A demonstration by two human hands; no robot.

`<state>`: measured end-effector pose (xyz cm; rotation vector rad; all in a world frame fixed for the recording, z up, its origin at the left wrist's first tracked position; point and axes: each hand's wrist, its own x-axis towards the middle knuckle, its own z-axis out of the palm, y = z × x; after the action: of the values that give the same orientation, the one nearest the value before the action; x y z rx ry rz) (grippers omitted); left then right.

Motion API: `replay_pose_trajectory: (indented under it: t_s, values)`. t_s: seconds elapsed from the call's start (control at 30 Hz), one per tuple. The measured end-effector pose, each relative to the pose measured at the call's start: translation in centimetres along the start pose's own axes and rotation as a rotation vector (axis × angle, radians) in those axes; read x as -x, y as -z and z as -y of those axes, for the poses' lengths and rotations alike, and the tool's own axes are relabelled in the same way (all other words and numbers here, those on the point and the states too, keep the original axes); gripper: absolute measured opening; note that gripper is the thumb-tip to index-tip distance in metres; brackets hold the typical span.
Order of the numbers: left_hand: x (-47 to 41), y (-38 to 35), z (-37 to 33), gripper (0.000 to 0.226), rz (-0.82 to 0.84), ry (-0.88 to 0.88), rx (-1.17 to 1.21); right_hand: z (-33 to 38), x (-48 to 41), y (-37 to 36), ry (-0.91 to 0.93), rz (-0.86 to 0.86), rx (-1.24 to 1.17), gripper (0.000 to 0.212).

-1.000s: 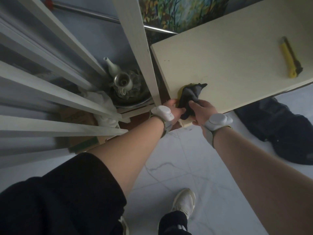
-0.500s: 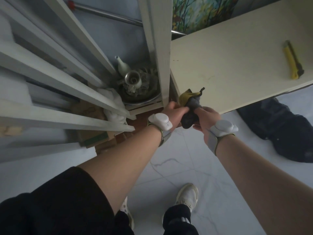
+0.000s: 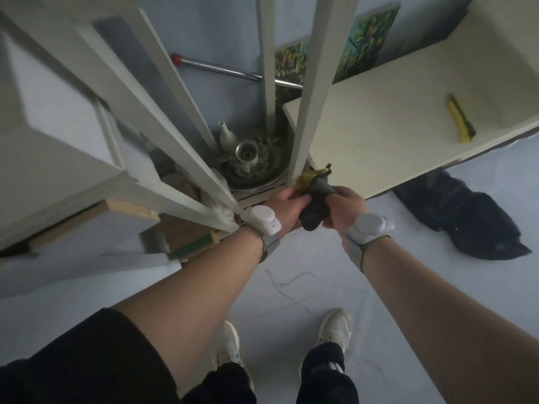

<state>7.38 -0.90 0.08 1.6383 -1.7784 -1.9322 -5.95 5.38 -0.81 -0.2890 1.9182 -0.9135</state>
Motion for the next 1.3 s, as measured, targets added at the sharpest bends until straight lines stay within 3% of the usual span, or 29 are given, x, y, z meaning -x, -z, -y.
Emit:
replay_pose_trajectory:
  t_s: [0.1,0.27,0.4,0.47,0.63,1.1,1.17,1.23,1.3]
  values:
    - [2.3,1.1,0.2,0.021,0.054,-0.042,0.003,1.1,2.9,-0.2,-0.084,0.026,-0.097,0.019]
    - [6.2,2.6,0.2,0.011,0.089,-0.006,0.079,2.2,8.3,-0.9,-0.13,0.078,-0.157,0.03]
    - [7.9,3.0,0.7,0.033,0.054,0.062,0.17,2.4,10.6,-1.8,-0.089,0.084,-0.076,0.038]
    - [8.8,3.4,1.2,0.036,0.015,0.057,0.157,2.3,11.2,-2.3,-0.045,0.073,-0.005,0.034]
    - [11.5,4.6,2.8,0.016,-0.093,0.007,0.161,2.1,12.7,-3.2,0.04,0.117,0.102,0.024]
    - [25.5,11.0,1.7,0.033,-0.396,-0.017,0.093,5.0,20.7,-8.0,0.166,0.403,0.039,0.003]
    - [27.3,12.2,2.4,0.032,-0.437,-0.016,0.096,5.4,22.4,-9.7,0.202,0.453,0.051,0.01]
    - [28.6,13.3,2.8,0.027,-0.463,-0.012,0.118,5.9,23.7,-10.8,0.221,0.51,0.052,0.002]
    - [30.0,14.5,3.4,0.025,-0.491,-0.004,0.156,6.4,25.0,-12.0,0.228,0.548,0.066,0.017]
